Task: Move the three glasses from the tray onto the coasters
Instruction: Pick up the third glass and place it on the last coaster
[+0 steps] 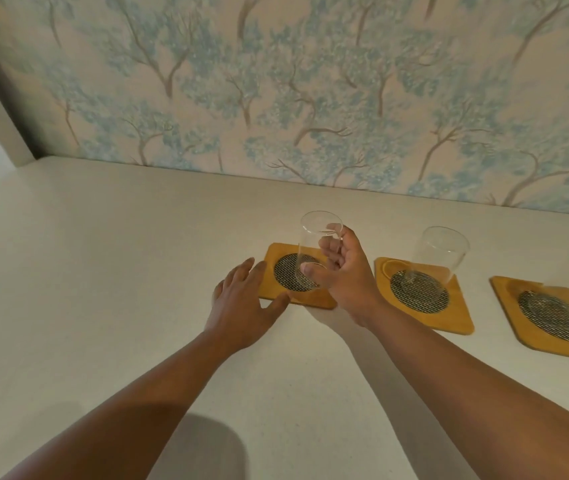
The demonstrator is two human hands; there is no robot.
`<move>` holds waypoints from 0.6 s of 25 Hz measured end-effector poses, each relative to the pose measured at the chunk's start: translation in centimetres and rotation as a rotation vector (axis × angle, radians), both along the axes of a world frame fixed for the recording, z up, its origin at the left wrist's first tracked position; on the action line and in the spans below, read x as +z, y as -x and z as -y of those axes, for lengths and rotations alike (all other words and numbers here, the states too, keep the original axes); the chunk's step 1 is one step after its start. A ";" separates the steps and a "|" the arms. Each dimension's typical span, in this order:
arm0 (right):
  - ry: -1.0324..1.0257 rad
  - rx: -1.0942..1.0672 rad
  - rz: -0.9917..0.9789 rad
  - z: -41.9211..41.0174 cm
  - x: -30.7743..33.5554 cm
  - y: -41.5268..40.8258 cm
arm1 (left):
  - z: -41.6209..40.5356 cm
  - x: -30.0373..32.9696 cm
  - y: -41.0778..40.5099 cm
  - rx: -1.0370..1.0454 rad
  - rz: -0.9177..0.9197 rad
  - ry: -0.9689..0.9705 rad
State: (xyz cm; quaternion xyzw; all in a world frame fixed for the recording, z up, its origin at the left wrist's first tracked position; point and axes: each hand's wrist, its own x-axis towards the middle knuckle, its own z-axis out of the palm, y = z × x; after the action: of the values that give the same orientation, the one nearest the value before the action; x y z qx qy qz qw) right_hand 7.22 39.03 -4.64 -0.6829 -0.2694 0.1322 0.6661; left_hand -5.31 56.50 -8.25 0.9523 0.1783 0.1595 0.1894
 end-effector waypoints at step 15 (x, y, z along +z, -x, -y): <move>0.069 -0.044 0.075 -3.5 -2.8 -1.7 | -0.1 -0.7 -0.3 -0.018 -0.054 -0.053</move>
State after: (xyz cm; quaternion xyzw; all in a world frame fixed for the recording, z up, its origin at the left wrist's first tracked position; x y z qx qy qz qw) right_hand 8.93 42.50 -7.42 -0.7157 -0.2744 0.1013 0.6342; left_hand -5.03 56.58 -8.98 0.9625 0.1704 0.1369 0.1607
